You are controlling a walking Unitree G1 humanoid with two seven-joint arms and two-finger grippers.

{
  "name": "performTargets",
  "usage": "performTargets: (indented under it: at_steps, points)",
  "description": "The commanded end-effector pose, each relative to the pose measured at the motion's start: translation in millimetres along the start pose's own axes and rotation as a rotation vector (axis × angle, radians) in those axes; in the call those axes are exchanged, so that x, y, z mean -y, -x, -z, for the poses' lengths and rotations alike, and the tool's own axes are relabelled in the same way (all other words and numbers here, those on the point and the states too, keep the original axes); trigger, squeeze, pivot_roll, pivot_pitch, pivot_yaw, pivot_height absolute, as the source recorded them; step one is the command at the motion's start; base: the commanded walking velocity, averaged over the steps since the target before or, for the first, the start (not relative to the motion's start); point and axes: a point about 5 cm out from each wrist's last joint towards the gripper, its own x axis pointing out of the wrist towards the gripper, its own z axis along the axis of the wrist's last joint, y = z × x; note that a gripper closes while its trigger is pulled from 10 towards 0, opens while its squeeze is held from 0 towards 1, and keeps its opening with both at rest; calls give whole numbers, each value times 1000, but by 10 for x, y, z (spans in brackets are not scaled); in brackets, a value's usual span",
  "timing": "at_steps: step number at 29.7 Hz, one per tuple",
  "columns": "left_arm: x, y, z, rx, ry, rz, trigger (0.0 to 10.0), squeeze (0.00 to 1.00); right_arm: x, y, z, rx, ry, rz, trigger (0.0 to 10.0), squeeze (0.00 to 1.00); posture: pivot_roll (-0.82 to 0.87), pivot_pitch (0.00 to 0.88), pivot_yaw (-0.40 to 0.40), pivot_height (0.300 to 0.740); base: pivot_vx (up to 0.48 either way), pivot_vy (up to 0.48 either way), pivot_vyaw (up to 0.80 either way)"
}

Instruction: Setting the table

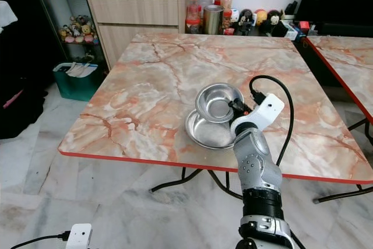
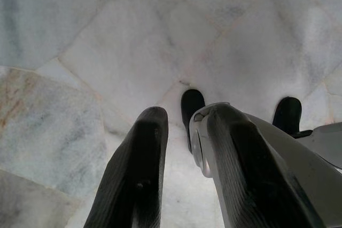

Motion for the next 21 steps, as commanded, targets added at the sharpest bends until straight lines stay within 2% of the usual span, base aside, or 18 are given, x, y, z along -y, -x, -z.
performTargets:
  at_steps: [1, 4, 11, 21]
  points:
    - [-18, 7, 42, -20, 6, -3, 10000, 0, 74, 6, 52, -34, -10, 41, 10000, 0, 24, 0, -9, 732, 0, 0, 0]
    - [-15, 7, 42, -21, 7, -2, 10000, 0, 167, 28, 127, -79, -9, 70, 10000, 0, 22, 0, -11, 732, 0, 0, 0]
    - [-18, 7, 39, -21, 7, -1, 10000, 0, 268, 95, 182, -95, -2, 97, 10000, 0, 17, 0, -9, 732, 0, 0, 0]
    - [-23, 7, 35, -18, 5, -4, 10000, 0, 277, 69, 135, -80, -1, 113, 10000, 0, 19, 0, -8, 732, 0, 0, 0]
